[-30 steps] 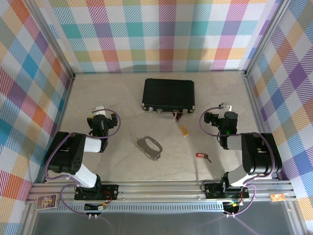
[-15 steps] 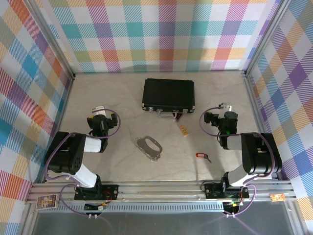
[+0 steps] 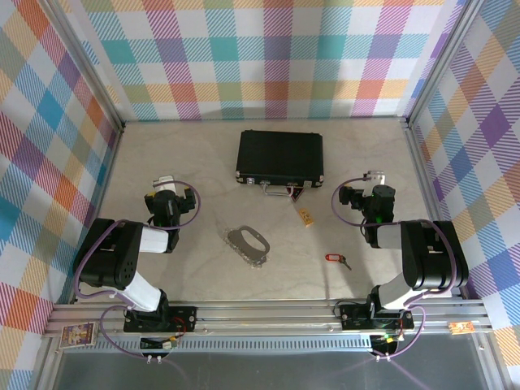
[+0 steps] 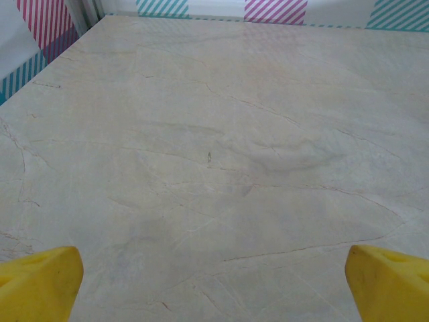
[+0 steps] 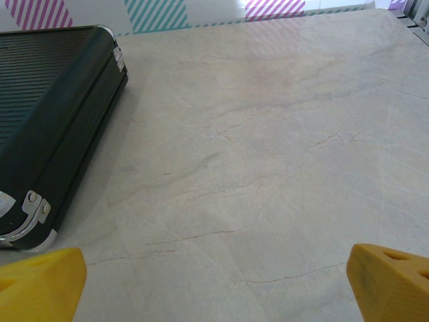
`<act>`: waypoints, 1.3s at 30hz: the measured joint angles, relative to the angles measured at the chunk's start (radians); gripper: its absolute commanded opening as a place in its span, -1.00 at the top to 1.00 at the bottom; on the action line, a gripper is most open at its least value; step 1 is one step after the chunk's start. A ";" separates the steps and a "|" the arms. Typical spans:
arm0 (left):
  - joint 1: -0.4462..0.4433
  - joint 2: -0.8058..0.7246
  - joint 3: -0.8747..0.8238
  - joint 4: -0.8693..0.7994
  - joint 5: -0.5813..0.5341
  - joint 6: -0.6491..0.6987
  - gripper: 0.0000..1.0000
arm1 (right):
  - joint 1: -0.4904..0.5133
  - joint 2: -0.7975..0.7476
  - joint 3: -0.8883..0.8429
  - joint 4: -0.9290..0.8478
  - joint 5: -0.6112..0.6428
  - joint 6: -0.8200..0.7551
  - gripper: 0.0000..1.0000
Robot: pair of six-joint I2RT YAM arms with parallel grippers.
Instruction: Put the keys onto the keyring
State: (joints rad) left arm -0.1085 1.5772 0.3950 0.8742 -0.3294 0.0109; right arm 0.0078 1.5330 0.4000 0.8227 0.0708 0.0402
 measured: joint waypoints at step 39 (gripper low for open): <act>-0.156 -0.647 0.276 -0.969 0.283 -0.373 -1.00 | 0.180 -0.479 0.286 -1.018 -0.100 0.318 -0.98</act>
State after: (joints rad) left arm -0.2642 0.9302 0.6712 -0.0944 -0.0460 -0.3622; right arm 0.1879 1.0542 0.6865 -0.1951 -0.0288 0.3584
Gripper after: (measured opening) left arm 0.997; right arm 0.989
